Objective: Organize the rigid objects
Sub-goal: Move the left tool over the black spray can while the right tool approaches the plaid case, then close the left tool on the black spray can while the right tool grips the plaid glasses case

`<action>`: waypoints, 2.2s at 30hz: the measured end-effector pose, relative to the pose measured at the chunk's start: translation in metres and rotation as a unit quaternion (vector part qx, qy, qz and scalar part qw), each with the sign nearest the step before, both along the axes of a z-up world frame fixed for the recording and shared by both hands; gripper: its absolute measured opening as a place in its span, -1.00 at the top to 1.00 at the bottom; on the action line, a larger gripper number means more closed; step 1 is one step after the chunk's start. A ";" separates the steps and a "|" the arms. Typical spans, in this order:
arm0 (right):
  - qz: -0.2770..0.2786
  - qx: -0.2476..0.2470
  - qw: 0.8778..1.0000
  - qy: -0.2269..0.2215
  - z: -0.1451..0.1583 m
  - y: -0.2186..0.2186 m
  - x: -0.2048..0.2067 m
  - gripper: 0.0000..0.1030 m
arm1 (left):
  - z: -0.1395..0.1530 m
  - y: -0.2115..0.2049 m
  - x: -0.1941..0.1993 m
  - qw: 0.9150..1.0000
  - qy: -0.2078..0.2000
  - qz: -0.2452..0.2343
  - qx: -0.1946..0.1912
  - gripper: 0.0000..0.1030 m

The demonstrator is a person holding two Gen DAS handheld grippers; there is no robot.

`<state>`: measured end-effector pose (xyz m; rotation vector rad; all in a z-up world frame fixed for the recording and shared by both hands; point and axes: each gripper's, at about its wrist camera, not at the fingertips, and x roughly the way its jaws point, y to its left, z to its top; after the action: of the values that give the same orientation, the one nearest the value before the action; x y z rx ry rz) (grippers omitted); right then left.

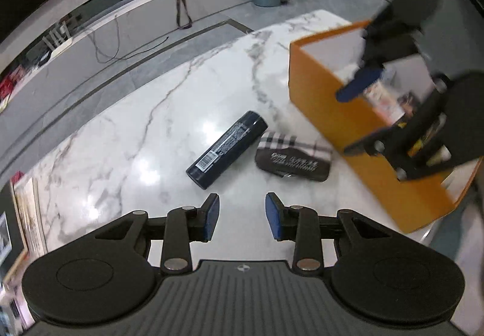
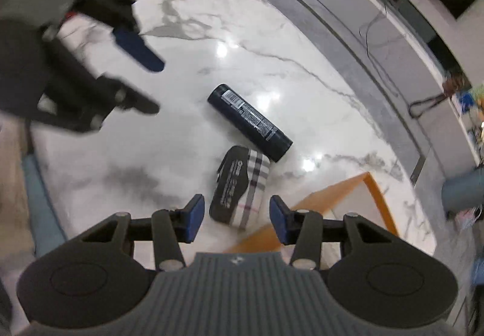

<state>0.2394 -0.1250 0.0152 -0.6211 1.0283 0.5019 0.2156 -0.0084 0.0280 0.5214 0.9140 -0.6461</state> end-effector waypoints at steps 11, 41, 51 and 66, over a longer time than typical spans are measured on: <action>-0.011 -0.037 0.995 0.097 -0.061 0.020 0.071 -0.18 | -0.075 -0.018 0.070 0.997 -0.013 -0.067 0.028 -0.37; -0.157 0.058 0.975 0.148 -0.095 0.054 0.016 -0.29 | -0.104 0.057 0.009 0.990 0.124 0.036 0.055 0.12; -0.183 0.127 0.973 0.054 -0.088 0.083 -0.073 -0.31 | -0.099 0.094 -0.044 0.977 0.175 0.101 0.061 0.09; -0.199 0.186 0.962 0.029 -0.104 0.059 -0.084 -0.45 | -0.101 0.080 -0.026 0.982 0.150 0.108 0.034 -0.16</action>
<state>0.1551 -0.0660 -0.0891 -0.0596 1.0475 0.3448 0.1894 0.0720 -0.0726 0.3836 1.2612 -0.5041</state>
